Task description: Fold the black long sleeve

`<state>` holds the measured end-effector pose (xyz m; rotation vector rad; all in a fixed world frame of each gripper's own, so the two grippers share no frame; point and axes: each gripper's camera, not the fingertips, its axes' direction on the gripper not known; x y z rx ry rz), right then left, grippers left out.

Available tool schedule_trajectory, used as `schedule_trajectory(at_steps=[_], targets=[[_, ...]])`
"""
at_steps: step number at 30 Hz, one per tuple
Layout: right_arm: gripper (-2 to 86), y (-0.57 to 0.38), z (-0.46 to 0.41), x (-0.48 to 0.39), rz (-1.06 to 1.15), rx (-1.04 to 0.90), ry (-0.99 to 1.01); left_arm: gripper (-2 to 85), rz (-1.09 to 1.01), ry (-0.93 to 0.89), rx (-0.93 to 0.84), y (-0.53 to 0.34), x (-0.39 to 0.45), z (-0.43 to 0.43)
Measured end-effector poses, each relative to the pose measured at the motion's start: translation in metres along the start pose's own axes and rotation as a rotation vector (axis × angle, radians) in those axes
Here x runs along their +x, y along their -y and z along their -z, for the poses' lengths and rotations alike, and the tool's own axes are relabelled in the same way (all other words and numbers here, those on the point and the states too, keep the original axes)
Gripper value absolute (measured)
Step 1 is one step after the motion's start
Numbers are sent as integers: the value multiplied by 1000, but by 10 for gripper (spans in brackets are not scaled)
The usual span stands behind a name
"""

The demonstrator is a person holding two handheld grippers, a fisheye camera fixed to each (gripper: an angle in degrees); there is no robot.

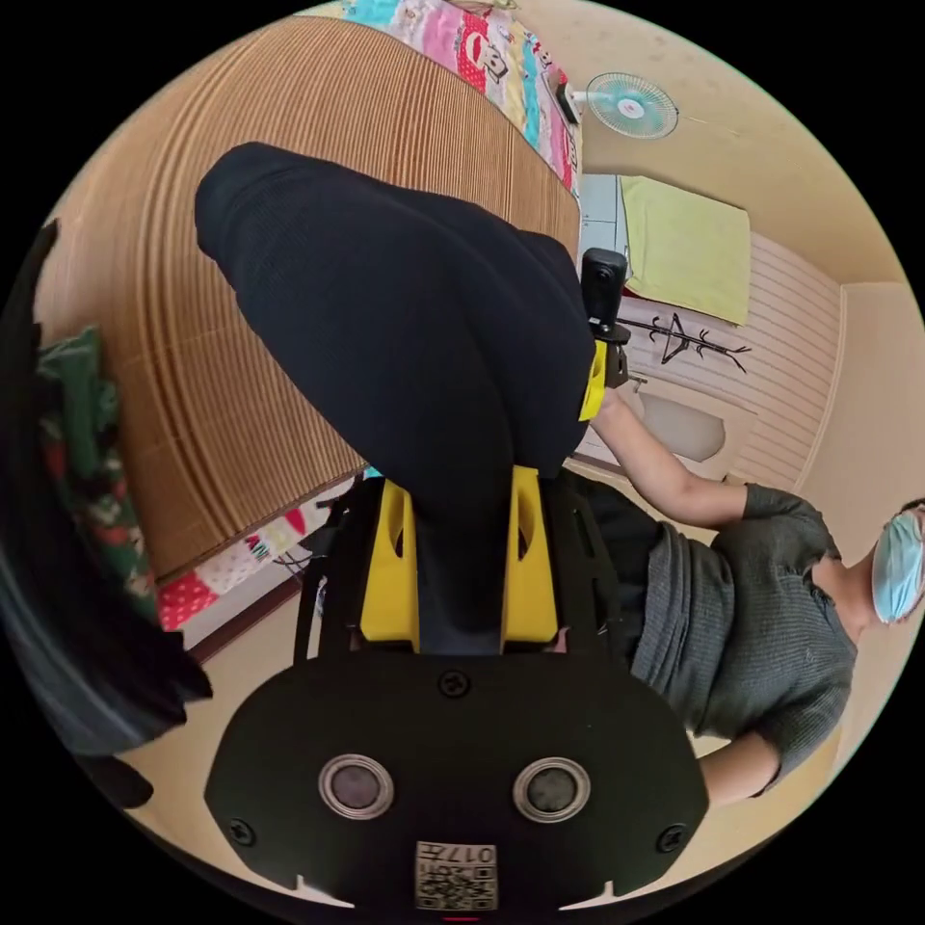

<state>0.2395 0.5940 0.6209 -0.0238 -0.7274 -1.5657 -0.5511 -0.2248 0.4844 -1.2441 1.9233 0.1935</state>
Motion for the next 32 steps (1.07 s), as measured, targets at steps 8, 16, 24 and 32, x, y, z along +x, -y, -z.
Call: schedule_trajectory(at_steps=[8,16,24,32], targets=[[137,211,-190,-144,168,-158,-67,176,188,313,166,-198,-17,184],[25,177,-146,-71,-203,-161,-19,136,387,336,640,-360,-67,202],[5,-132,85,-101,-665,723,44,61,215,-104,910,-370,-74,23],[4,-405,143,-282,-723,1450,-32,-8,-13,-80,626,-280,11,-108]])
